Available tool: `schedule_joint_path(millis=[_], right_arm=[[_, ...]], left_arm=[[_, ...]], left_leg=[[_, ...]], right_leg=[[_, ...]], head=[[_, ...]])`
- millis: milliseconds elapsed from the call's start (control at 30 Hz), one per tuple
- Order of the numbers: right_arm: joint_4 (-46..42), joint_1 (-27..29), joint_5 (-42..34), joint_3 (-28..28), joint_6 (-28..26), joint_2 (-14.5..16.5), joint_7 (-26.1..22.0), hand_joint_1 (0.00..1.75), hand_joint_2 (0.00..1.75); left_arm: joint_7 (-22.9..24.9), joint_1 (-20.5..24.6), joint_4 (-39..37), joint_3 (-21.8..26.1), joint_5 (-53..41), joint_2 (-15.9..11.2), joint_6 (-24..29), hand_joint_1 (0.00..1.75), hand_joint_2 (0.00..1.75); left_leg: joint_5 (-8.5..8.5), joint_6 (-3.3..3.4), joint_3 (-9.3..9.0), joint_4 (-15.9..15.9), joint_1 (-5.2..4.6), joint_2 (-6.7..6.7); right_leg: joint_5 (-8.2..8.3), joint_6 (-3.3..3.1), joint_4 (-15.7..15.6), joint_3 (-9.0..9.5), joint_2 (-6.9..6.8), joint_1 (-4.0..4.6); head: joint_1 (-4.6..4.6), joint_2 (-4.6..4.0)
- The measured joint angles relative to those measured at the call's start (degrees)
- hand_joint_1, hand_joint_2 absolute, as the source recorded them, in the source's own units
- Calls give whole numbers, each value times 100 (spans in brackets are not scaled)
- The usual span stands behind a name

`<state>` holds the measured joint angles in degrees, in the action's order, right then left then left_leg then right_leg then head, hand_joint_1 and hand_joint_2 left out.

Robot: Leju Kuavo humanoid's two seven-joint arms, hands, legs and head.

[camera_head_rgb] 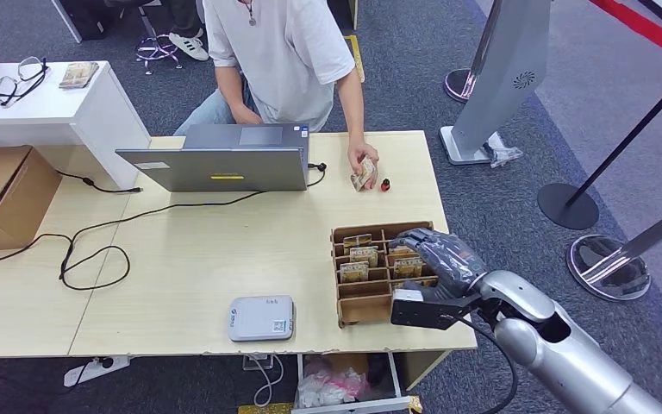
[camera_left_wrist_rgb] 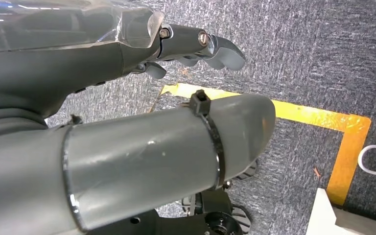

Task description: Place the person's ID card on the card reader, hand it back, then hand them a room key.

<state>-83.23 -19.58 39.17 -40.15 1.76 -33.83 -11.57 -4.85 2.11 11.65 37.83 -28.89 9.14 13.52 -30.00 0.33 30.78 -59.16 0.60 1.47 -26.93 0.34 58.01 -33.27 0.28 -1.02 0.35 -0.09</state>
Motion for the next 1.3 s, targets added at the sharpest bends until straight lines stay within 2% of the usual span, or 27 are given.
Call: schedule_joint_path(millis=[333, 900, 1100, 1300], right_arm=[[66, 81, 8, 0, -42, -24, 10, 65, 175], [257, 104, 46, 0, -97, -28, 61, 70, 175], [305, 101, 56, 0, -96, -26, 70, 67, 175], [407, 91, 63, 0, -91, -15, 69, 83, 175]], left_arm=[[-138, 0, 0, -1, -28, 77, 222, 0, 0], [-174, 1, 0, -1, -99, 113, 191, 0, 0], [-175, 1, 0, 0, -106, 113, 190, 0, 0], [-174, 1, 0, -1, -109, 113, 181, 0, 0]], left_leg=[[0, 0, -1, -1, 0, 0], [0, 0, -1, -1, 0, -1], [0, 0, 1, -1, 0, -1], [0, 0, 2, -1, 0, -1]], right_leg=[[0, 0, 0, 0, 0, 0], [0, 0, 0, 0, 1, 0], [0, 0, 0, 0, 0, 0], [0, 0, 0, 1, 0, 0]], head=[[0, 0], [0, 0], [0, 0], [0, 0]])
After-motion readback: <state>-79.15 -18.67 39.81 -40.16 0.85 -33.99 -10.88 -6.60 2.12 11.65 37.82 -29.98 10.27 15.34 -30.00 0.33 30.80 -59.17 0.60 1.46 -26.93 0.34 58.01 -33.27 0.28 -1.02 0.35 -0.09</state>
